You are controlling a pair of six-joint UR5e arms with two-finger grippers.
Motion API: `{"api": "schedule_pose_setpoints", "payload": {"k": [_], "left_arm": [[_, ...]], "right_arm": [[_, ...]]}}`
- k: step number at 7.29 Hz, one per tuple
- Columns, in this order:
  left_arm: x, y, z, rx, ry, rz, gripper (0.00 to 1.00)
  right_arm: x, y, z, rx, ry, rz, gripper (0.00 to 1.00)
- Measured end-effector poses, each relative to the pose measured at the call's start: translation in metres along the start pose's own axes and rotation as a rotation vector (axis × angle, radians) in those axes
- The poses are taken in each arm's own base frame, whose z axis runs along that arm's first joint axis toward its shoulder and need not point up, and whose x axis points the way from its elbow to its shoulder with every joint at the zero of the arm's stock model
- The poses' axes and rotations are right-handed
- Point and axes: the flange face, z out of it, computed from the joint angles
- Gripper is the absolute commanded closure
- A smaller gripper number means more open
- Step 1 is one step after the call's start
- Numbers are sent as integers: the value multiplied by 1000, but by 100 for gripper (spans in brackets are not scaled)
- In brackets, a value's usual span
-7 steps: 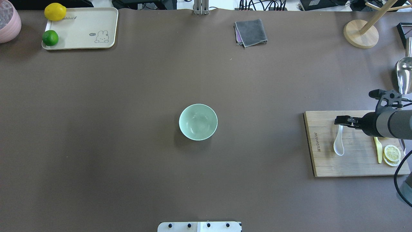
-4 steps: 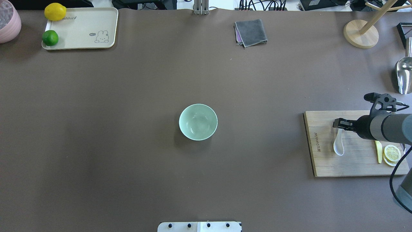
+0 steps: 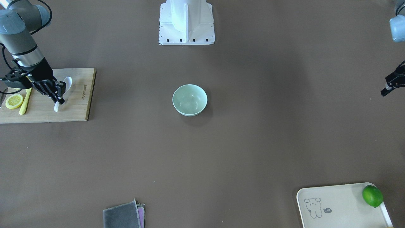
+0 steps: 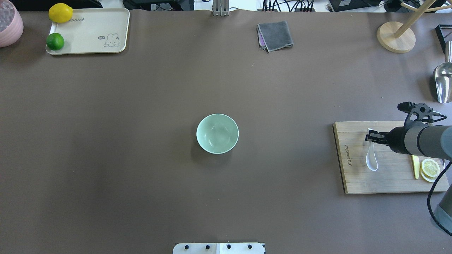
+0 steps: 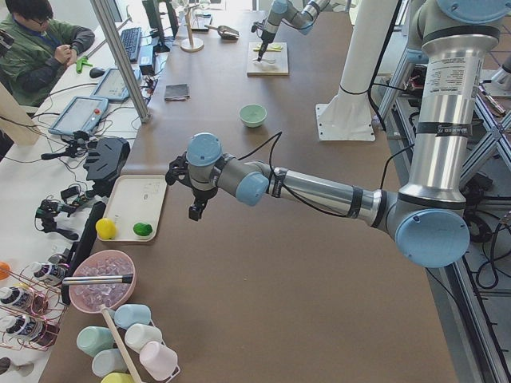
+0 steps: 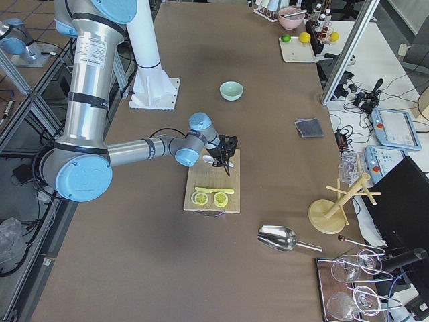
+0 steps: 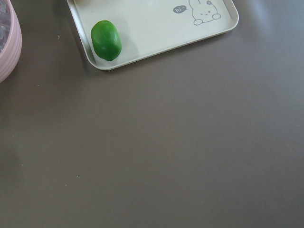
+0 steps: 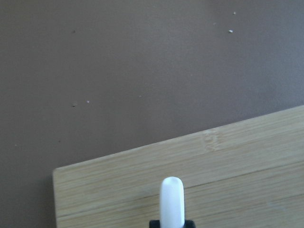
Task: Place spoon in bowl
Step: 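Carry the white spoon with the right gripper over the green bowl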
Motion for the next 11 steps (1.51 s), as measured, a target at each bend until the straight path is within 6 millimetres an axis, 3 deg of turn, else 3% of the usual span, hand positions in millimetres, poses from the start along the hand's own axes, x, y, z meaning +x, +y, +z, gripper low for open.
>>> {"api": "schedule_pose_setpoints", "payload": {"k": [1, 2, 3, 6, 7, 8, 9, 10, 11], "left_arm": [[0, 0, 0, -1, 0, -1, 2], [0, 0, 1, -1, 0, -1, 2], [0, 0, 1, -2, 0, -2, 2], [0, 0, 1, -2, 0, -3, 2], [0, 0, 1, -2, 0, -4, 2], [0, 1, 1, -3, 0, -5, 2], [-1, 2, 1, -4, 1, -6, 2], [-1, 3, 1, -5, 1, -6, 2], [-1, 4, 2, -5, 1, -7, 2]], "right_arm": [[-28, -3, -13, -3, -1, 20, 100], [-82, -8, -25, -8, 10, 77, 100], [-146, -7, -31, -10, 26, 143, 100], [-343, 36, -39, 30, 67, 342, 100], [-401, 46, -32, 60, 86, 407, 100], [-445, 55, -21, 94, 105, 454, 100], [-467, 64, -11, 121, 121, 472, 61], [-475, 72, -5, 139, 129, 472, 1], [-477, 76, -3, 147, 132, 467, 0]]}}
